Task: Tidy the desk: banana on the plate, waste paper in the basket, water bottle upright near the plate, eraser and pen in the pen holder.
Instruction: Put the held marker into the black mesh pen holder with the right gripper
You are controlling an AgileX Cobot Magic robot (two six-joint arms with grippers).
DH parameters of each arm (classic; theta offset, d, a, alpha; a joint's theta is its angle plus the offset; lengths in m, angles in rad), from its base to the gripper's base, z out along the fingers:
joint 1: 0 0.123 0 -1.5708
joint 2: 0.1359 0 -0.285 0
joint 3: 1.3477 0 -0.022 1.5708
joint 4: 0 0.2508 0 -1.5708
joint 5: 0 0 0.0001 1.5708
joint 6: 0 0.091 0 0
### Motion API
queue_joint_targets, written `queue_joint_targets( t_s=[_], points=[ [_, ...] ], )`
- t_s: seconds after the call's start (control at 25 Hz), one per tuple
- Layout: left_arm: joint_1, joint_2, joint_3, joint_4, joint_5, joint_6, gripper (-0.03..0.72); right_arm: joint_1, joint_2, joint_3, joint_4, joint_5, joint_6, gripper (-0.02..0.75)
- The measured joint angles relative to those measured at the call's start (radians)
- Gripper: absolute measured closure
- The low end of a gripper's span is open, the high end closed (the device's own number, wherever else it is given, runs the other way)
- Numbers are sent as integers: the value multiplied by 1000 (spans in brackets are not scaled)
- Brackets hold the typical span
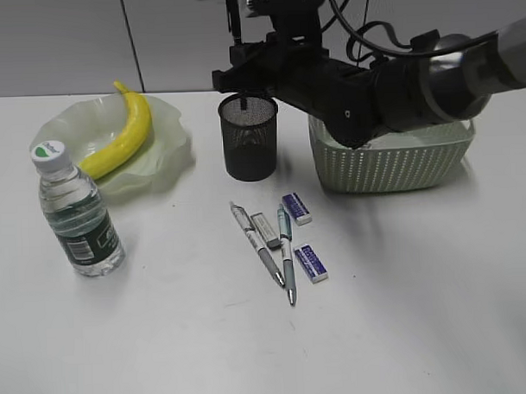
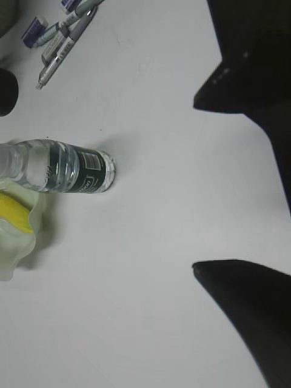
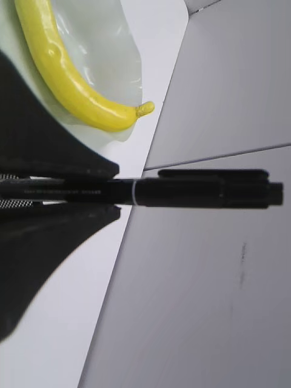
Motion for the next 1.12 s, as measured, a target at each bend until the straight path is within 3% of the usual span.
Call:
queue_joint_targets(
  t_s=[0.32,0.6,0.76,0.96,1.12],
  points=[
    [0,0,0,0,0,0,127,-10,58,0,6,-9,-29,631],
    [0,0,0,0,0,0,127,-10,85,0,7,-13,-44,393],
    [0,0,0,0,0,0,127,-10,51,0,12,11,-53,355],
    [0,0,0,0,0,0,127,-10,-109,0,12,270,-86,352],
    [0,0,0,0,0,0,127,-10,-292,0,5,639,-93,349]
  ],
)
